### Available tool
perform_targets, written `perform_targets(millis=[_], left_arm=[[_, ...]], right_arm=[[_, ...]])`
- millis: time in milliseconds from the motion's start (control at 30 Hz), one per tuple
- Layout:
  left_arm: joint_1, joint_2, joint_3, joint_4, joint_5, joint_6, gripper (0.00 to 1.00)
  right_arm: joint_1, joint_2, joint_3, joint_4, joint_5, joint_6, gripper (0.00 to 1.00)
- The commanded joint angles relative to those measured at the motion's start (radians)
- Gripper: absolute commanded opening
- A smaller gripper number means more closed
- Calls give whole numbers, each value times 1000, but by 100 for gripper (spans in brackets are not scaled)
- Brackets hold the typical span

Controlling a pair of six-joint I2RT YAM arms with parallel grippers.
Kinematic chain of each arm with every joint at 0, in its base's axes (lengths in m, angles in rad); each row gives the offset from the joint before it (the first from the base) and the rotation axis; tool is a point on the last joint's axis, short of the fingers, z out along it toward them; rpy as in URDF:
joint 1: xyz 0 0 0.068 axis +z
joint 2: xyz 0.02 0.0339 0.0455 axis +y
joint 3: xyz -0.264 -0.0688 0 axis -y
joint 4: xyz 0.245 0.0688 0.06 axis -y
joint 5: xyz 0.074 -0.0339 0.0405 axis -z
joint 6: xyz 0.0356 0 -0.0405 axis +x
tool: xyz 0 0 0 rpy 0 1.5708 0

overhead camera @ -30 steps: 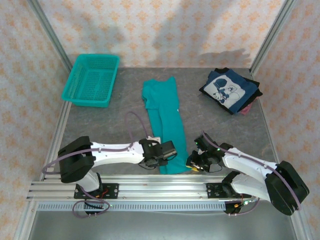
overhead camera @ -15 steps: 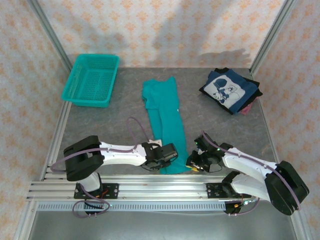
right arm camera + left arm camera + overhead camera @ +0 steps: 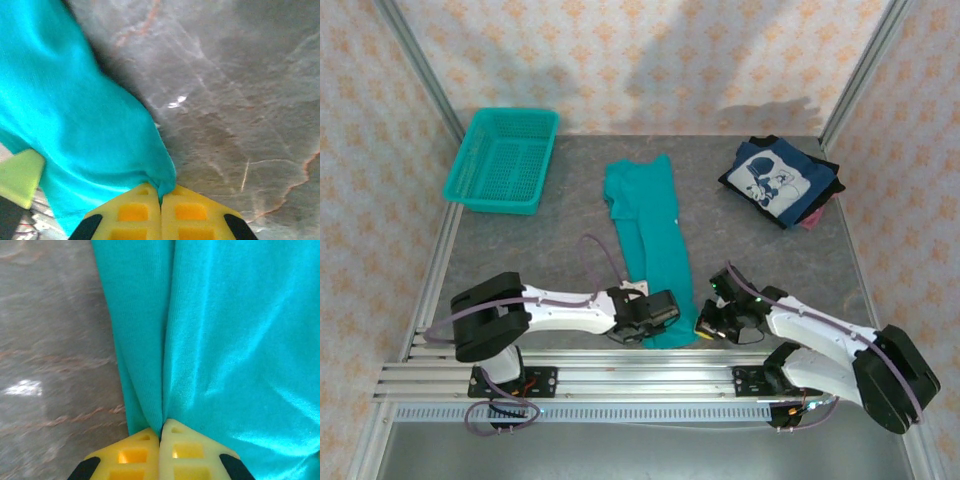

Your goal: Fold and stack the t-shirts

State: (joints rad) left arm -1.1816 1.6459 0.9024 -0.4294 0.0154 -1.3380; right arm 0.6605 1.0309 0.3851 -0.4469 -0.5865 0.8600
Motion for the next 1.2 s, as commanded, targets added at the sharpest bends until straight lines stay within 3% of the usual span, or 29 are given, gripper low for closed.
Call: perform_targets(millis=[0,233,467,800,1167], left_arm=[[-30,-98,-30,-146,-61,-23,0],[-40,-166,33,-214,-106,0,0],[17,-222,109,-297,-115,74,0],[240,-279,233,-362,-38,291,0],[506,-208,319,-330,134,468,0]], right_arm=[[5,-73,11,7,24,36,0],[25,-150,56,-6,4,103,0],[25,-94,233,-80,39,57,0],[-37,197,624,-280,138,-155,0],[-121,472,905,-273,136,-229,0]])
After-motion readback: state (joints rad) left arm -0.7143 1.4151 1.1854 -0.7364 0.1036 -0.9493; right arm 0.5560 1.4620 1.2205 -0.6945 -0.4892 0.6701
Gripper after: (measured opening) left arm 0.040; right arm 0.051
